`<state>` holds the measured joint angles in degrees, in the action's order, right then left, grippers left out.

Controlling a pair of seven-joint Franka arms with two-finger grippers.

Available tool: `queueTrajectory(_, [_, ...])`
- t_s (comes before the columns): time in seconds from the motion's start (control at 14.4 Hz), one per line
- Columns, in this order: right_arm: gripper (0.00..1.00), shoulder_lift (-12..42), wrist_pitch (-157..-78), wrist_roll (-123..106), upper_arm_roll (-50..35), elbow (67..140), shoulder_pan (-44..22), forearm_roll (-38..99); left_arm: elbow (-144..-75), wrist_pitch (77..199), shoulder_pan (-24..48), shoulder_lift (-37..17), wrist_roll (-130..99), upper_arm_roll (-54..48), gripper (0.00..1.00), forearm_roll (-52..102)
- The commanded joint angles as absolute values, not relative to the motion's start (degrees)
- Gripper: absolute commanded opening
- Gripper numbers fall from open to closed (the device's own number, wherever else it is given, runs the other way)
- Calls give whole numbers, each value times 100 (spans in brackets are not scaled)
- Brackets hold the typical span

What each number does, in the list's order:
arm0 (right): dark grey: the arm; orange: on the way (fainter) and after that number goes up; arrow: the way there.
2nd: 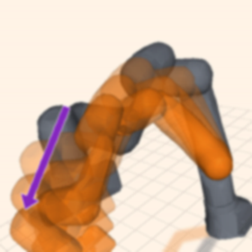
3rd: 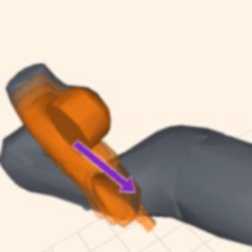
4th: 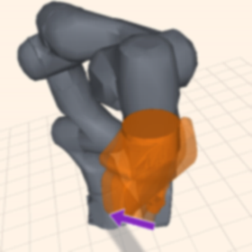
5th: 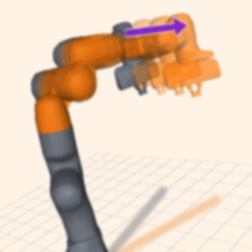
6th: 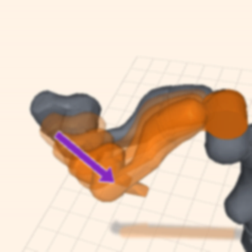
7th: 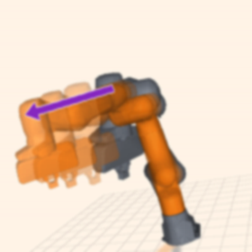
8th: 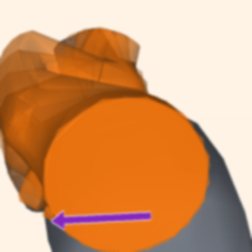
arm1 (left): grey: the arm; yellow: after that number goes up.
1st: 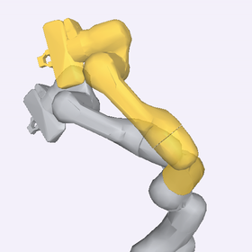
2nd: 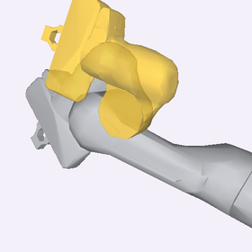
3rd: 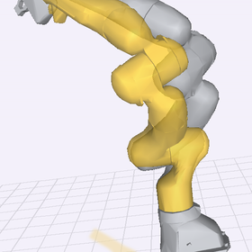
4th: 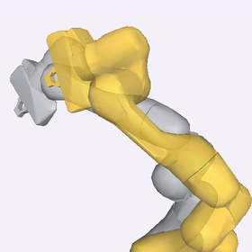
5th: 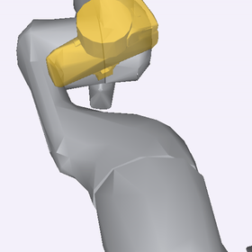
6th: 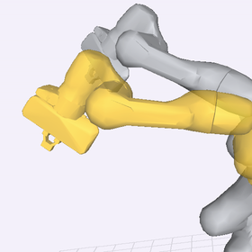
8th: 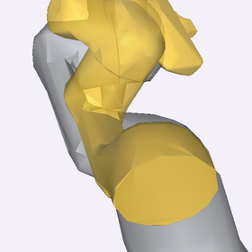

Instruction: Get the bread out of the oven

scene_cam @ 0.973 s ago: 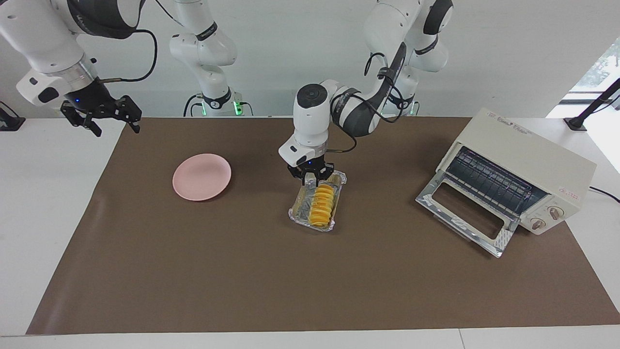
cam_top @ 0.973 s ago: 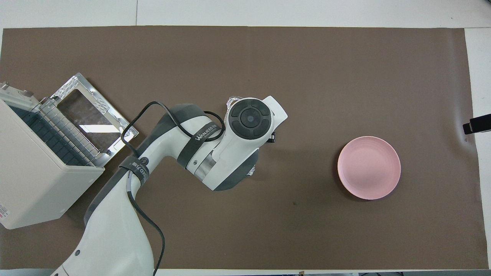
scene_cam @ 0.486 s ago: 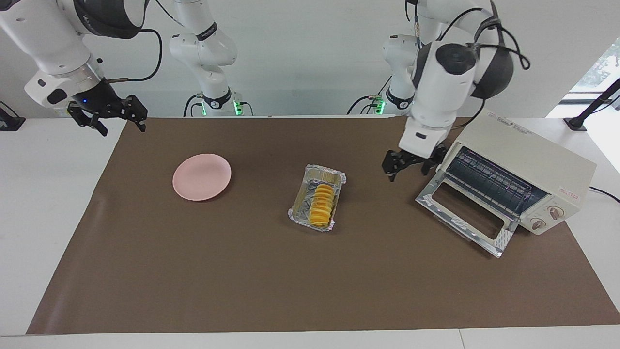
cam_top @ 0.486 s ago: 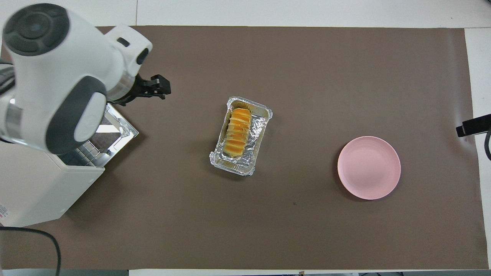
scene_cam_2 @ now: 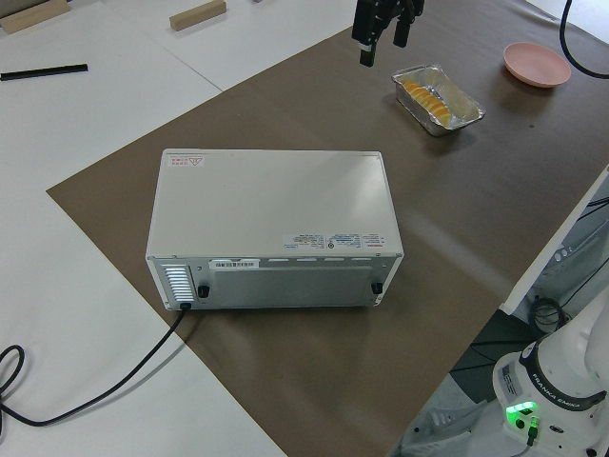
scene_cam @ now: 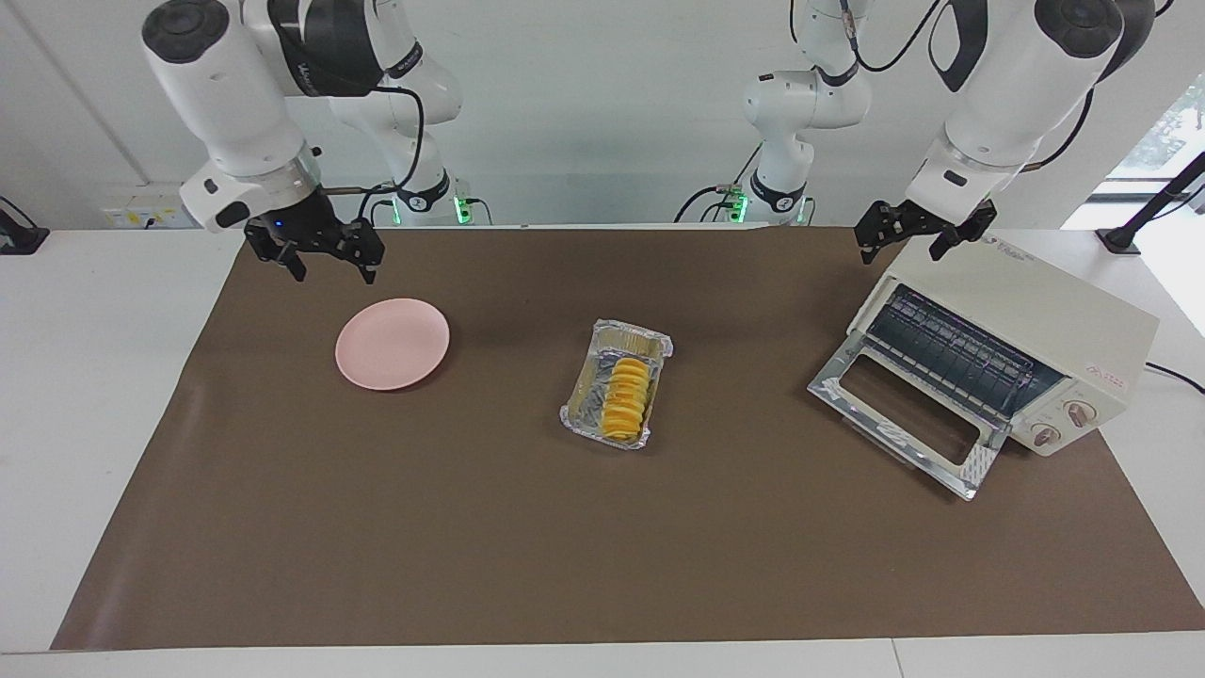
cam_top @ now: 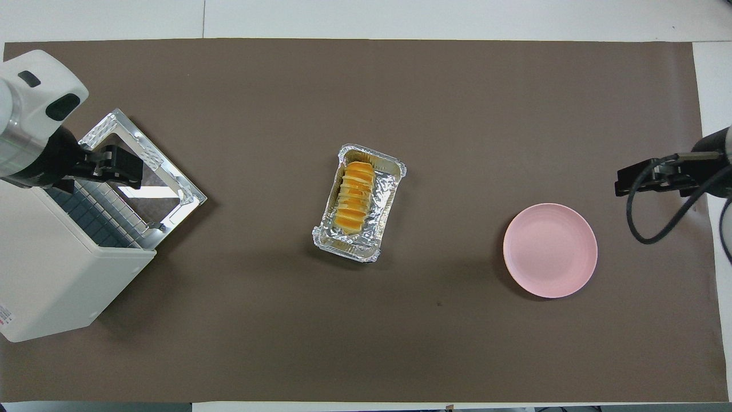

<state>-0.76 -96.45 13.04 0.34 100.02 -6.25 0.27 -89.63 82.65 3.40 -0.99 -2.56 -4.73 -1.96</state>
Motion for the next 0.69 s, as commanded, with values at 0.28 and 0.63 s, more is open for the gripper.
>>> queueTrajectory(0.28, [100, 1106, -11011, 4041, 53, 10063, -2082, -88, -9369, 8139, 202, 246, 26, -598, 100, -97])
queueTrajectory(0.63, [100, 1914, -11162, 5016, 53, 9669, -2767, -455, -9343, 8130, 202, 255, -9, -580, 100, -105])
